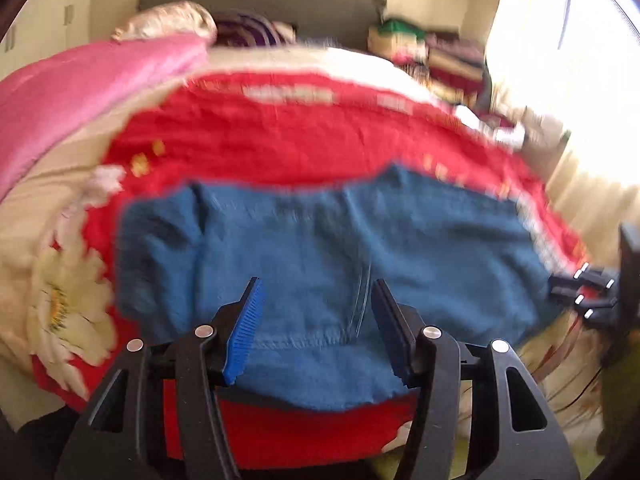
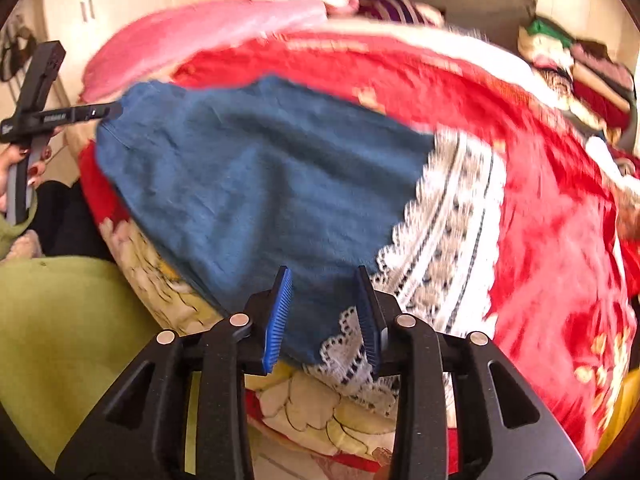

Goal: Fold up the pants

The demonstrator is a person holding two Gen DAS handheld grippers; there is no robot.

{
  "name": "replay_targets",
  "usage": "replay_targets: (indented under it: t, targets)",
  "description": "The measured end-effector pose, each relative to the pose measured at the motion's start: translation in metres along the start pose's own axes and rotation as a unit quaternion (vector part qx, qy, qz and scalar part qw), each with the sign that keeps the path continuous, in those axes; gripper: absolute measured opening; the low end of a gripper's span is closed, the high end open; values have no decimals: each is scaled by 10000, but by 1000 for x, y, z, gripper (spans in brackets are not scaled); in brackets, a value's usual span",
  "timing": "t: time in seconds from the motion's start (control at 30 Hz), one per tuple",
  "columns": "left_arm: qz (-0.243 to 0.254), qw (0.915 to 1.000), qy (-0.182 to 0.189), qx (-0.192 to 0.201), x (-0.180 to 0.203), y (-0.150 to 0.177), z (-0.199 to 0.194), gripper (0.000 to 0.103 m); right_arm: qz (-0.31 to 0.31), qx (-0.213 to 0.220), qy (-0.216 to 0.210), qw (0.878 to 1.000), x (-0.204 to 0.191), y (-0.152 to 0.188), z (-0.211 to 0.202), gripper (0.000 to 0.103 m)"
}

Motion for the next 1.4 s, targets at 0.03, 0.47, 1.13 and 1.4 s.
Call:
replay_targets:
  t: [0.03,0.47,1.13,1.4]
  targets:
    - [110,9997,-130,-194,0,8,12,55,35,-100,21,9999,2,6,2,27]
    - [-361,9986,221,-321,-22,20,16,55,-218,145,71,9996,-5,13,-13,36]
    - [566,9961,562,-381,49,19,15,68,-156,26,140,9998,-18,1,5,43]
    - [622,9965,551,-98,57,-57,21,73,1306,1015,546,9847,84,-51,-47,55]
Point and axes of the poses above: each gripper's, at about its wrist camera, not at the fingertips, and z roughly the way its jaws point, x to its right, y to its underside, the point moved 8 cm from there along z, roughly the way its jaws point, and after that the axes turned 10 degrees about -y, right-handed, at the moved point
